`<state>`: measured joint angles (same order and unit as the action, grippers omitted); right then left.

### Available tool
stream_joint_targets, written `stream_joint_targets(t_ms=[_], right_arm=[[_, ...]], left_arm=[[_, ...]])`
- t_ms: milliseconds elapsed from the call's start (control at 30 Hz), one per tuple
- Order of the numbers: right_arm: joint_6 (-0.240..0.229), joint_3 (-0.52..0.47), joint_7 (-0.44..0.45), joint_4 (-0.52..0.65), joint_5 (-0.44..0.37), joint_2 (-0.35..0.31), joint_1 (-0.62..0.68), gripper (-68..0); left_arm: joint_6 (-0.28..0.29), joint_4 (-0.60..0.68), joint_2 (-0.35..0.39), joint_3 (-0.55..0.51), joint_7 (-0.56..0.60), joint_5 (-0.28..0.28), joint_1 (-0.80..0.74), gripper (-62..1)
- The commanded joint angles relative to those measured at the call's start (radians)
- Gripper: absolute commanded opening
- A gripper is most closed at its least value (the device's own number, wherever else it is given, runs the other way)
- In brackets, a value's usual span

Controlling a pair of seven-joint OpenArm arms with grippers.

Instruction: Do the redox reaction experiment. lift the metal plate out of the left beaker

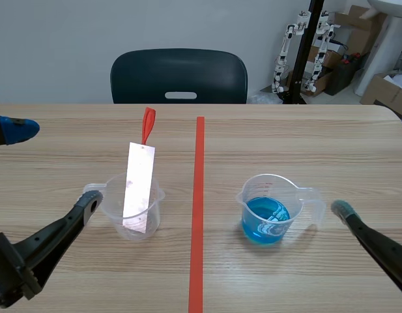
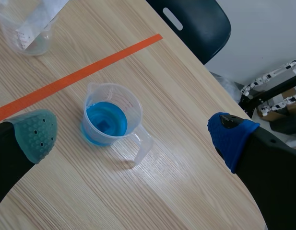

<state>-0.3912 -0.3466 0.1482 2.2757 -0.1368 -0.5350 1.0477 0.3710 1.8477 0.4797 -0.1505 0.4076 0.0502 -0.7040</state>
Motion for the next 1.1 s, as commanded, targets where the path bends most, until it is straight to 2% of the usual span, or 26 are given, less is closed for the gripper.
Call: stream_joint_targets(t_ms=[0, 67, 100, 267, 333, 900, 1067], right_arm=[[-0.007, -0.005, 0.007, 0.003, -0.005, -0.005, -0.001, 0.4], [-0.006, -0.005, 0.008, 0.003, -0.005, -0.005, -0.001, 0.4], [0.017, -0.005, 0.008, 0.003, -0.005, -0.005, -0.001, 0.4], [0.254, -0.005, 0.022, 0.003, -0.014, -0.005, -0.001, 0.4], [0.308, -0.005, 0.035, 0.003, -0.013, -0.005, -0.001, 0.4], [0.317, -0.006, 0.033, 0.003, -0.012, -0.008, -0.003, 0.4], [0.317, -0.006, 0.008, 0.003, -0.013, -0.081, -0.003, 0.4]], left_arm=[[-0.001, 0.015, -0.002, 0.006, 0.01, 0.013, -0.005, 1.4], [-0.001, 0.015, -0.002, 0.006, 0.01, 0.013, -0.005, 1.4], [-0.001, 0.015, -0.002, 0.006, 0.01, 0.013, -0.005, 1.4], [-0.001, 0.015, -0.002, 0.006, 0.008, 0.013, -0.005, 1.4], [-0.001, 0.015, -0.002, 0.006, 0.005, 0.013, -0.005, 1.4], [-0.001, 0.015, -0.002, 0.006, -0.006, 0.013, -0.005, 1.4], [-0.001, 0.015, -0.002, 0.006, -0.006, 0.013, -0.005, 1.4]])
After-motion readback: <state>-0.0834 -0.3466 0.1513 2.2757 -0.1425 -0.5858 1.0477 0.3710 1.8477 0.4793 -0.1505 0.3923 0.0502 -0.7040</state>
